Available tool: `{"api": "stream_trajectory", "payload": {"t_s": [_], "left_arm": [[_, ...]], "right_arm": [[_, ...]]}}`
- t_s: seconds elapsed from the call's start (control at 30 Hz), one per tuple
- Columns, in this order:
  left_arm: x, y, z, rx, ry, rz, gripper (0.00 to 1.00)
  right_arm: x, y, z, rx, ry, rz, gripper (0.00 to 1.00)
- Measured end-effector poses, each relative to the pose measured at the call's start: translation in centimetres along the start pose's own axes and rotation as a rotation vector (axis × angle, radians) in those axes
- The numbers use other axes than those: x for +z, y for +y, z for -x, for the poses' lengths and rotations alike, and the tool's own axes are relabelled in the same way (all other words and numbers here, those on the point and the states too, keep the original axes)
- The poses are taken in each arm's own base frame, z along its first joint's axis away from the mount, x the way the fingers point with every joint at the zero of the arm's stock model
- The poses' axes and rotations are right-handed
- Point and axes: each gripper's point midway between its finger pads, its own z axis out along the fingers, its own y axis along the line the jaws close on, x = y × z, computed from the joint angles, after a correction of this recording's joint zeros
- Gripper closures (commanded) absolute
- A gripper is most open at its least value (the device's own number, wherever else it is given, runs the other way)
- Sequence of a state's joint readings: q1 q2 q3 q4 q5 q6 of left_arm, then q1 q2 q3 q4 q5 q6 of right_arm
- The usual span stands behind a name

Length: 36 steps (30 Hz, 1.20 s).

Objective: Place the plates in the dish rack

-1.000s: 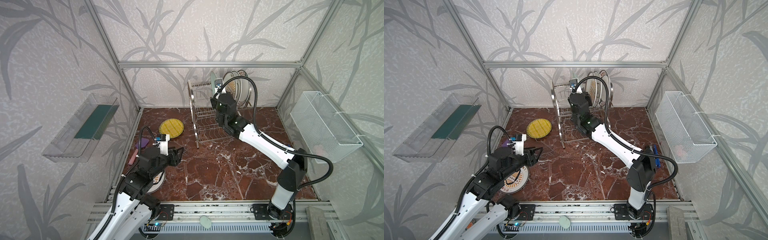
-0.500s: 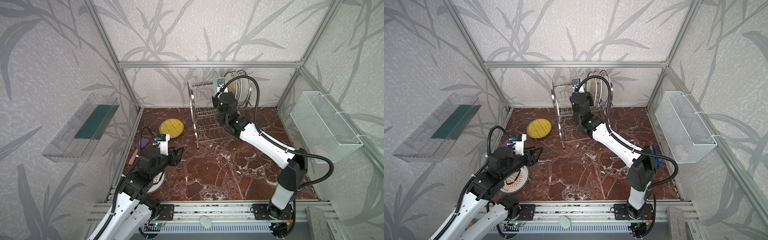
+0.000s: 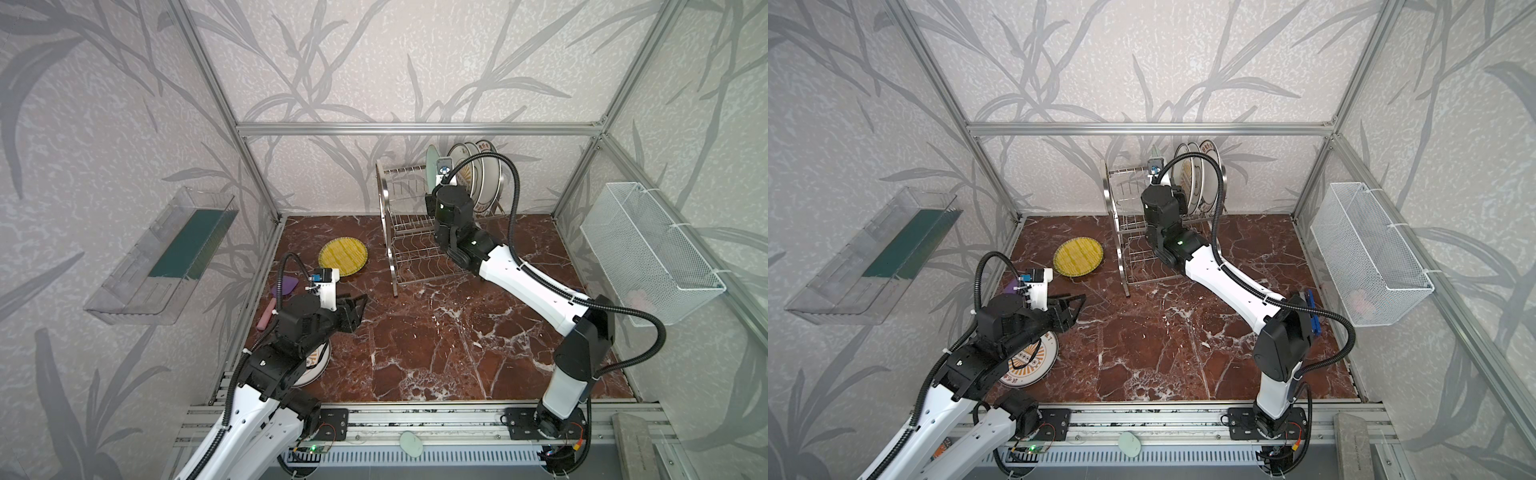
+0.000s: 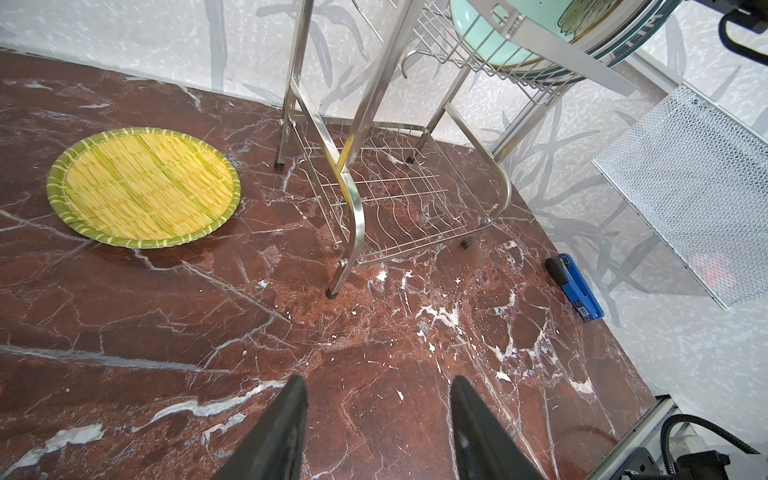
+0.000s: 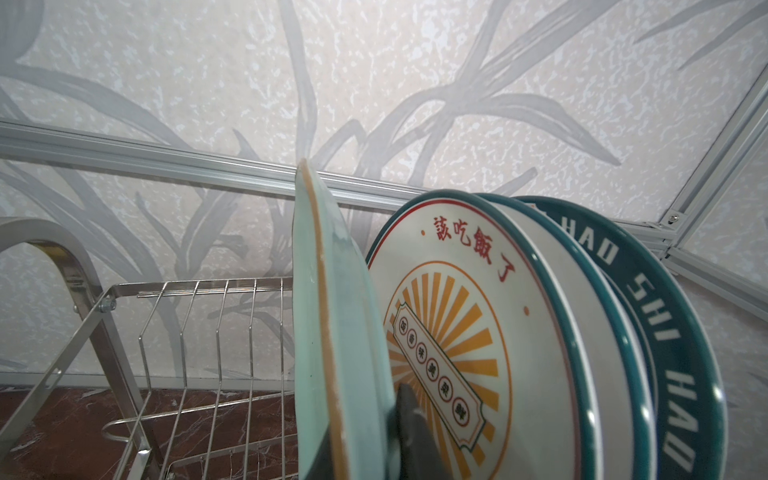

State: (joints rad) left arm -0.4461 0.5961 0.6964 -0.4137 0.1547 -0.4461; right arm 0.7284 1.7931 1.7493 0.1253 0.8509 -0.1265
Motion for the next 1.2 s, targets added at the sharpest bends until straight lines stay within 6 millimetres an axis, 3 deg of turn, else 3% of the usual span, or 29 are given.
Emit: {"api": "stream_trajectory", "payload": {"t_s": [0.3, 0.53, 0.77, 1.2], "left_arm": [[0.00, 0.00, -0.01, 0.000, 0.000, 0.000, 0.46], [0.01, 0.00, -0.01, 0.000, 0.000, 0.000, 0.46], [0.03, 0.00, -0.02, -0.001, 0.001, 0.000, 0.46], [0.63, 0.26, -0.39, -0.005, 0.024, 0.012, 0.46]], "right_arm": [[0.42, 0.00, -0.37, 0.034, 0.016, 0.012, 0.99], [0.56, 0.05, -0.38, 0.047, 0.022, 0.026, 0.85], [0.59, 0.19, -0.33, 0.048, 0.021, 0.038, 0.80], [0.85, 0.12, -0.14, 0.047, 0.015, 0.052, 0.59]]}}
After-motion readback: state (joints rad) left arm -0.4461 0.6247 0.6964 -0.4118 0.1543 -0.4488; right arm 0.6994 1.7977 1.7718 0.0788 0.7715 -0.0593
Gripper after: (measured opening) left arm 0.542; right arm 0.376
